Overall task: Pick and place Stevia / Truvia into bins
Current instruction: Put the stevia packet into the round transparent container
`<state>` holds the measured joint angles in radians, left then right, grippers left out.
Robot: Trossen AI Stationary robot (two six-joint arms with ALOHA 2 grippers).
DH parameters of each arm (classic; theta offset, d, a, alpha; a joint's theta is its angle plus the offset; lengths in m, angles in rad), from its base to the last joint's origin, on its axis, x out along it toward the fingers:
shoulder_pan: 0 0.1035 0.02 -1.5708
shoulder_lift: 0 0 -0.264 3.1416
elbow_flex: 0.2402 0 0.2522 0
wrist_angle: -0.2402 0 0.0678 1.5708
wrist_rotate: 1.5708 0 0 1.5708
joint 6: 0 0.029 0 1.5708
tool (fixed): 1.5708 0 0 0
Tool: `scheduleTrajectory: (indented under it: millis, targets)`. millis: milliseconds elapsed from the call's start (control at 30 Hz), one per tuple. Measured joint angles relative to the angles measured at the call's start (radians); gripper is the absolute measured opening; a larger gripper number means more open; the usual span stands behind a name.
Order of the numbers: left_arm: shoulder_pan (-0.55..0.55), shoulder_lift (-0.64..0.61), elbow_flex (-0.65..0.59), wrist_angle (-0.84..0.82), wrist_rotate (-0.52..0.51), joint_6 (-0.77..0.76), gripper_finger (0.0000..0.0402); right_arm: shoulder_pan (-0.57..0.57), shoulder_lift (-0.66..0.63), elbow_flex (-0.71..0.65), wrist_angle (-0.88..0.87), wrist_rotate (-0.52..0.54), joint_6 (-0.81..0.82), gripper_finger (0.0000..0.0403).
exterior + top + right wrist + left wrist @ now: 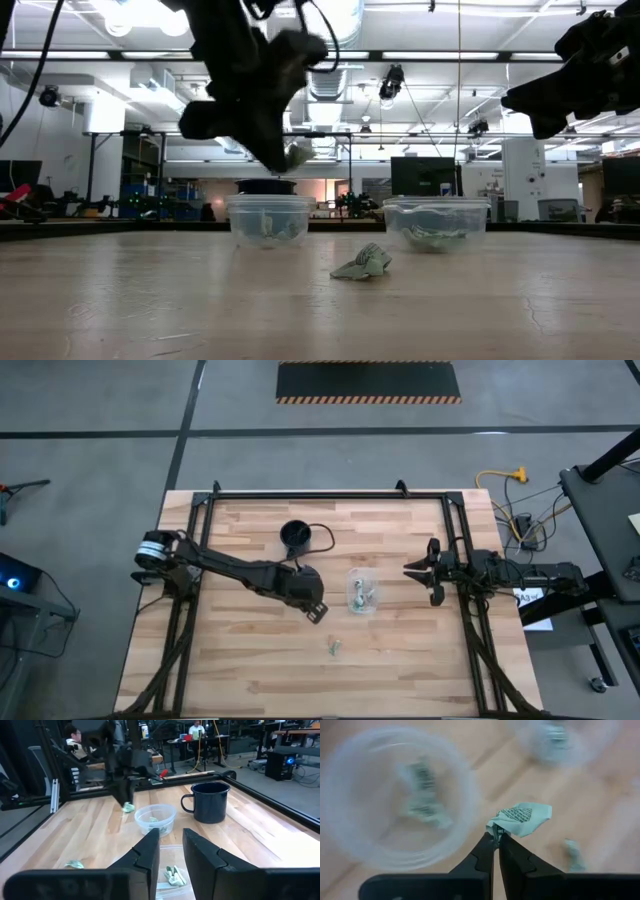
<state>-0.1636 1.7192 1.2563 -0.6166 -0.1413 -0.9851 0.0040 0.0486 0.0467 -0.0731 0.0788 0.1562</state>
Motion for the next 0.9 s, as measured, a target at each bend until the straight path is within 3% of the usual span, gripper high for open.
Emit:
scheduleTrajectory:
  millis: [333,700,900]
  targets:
    - [0.014,-0.001,-0.008,-0.146,-0.077,-0.083,0.0,0.0,0.008,0.0,0.0,0.0,0.0,0.007]
    - [0.034,-0.001,-0.008,-0.17,-0.152,-0.082,0.0001,0.0,0.012,0.0,0.0,0.0,0.0,0.0082]
    - [0.036,-0.001,-0.007,-0.17,-0.148,-0.048,0.0033,0.0,0.012,0.0,0.0,0.001,0.0,0.0074]
